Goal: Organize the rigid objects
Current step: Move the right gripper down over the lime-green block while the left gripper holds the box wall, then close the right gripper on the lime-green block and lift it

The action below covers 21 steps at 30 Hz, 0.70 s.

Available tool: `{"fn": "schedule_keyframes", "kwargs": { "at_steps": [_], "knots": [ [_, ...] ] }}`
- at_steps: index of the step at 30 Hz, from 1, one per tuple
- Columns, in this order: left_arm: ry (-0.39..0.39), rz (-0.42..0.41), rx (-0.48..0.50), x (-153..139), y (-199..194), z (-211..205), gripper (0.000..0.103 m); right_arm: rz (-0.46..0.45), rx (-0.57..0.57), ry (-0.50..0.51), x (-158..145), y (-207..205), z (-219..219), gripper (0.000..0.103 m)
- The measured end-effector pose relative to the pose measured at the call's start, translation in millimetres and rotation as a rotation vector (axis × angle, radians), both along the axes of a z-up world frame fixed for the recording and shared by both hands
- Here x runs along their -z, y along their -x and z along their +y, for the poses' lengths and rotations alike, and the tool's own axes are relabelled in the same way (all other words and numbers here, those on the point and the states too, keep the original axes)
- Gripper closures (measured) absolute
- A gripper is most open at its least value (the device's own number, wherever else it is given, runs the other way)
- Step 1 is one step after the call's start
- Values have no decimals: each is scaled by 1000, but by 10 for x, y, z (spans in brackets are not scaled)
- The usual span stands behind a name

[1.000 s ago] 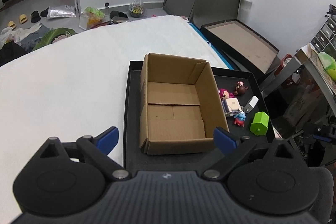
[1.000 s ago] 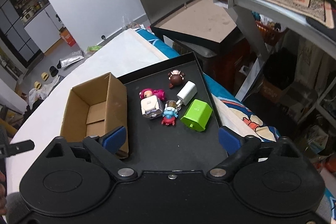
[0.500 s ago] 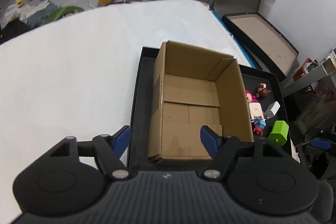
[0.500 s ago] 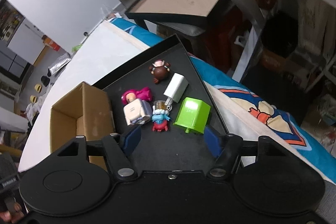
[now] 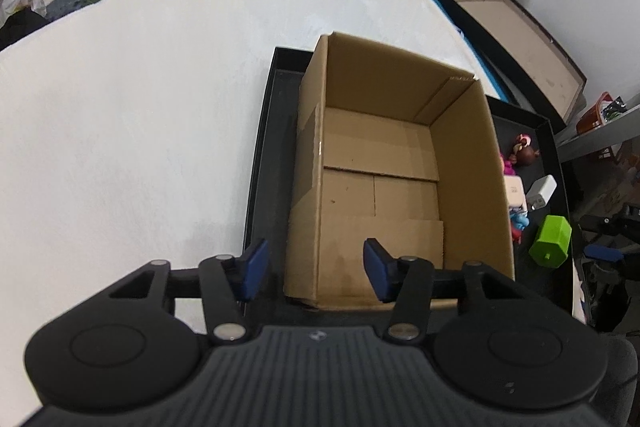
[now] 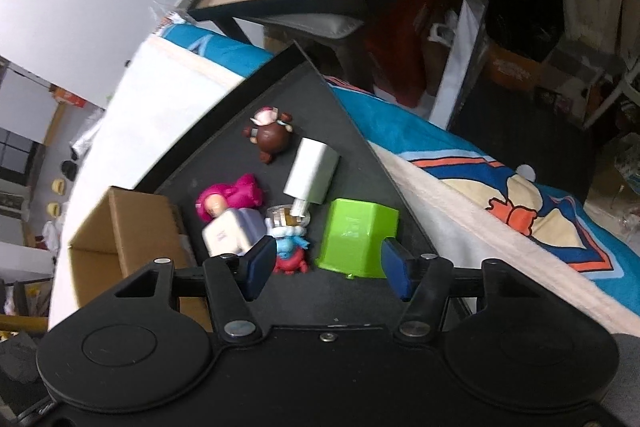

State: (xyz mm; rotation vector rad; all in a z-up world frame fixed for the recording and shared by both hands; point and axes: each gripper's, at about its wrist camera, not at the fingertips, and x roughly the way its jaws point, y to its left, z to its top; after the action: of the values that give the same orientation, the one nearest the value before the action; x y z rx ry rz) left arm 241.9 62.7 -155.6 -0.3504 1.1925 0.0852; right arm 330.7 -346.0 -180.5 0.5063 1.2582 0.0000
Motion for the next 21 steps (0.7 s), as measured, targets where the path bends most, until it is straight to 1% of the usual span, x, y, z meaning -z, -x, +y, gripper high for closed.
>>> {"fn": "schedule_keyframes", "kwargs": {
  "at_steps": [6, 10, 13, 17, 18, 19, 21],
  "knots": [
    [-4, 46, 23, 109, -41, -24, 63, 69, 32, -2, 257, -71, -9, 46],
    [-5, 76, 37, 180, -30, -65, 65, 89, 45, -14, 373, -83, 5, 46],
    [-15, 70, 43, 201, -20, -99, 70, 96, 47, 5, 433, -81, 12, 45],
    [-16, 54, 38, 230, 11, -111, 74, 97, 73, -27, 541, -86, -20, 46],
    [-15, 51, 39, 236, 15, -112, 77, 95, 75, -26, 564, -85, -24, 47],
    [-12, 48, 36, 247, 19, -108, 78, 91, 79, -29, 583, -81, -29, 54],
    [2, 53, 10, 281, 26, -75, 84, 76, 85, -49, 589, -61, -42, 54]
  ]
}}
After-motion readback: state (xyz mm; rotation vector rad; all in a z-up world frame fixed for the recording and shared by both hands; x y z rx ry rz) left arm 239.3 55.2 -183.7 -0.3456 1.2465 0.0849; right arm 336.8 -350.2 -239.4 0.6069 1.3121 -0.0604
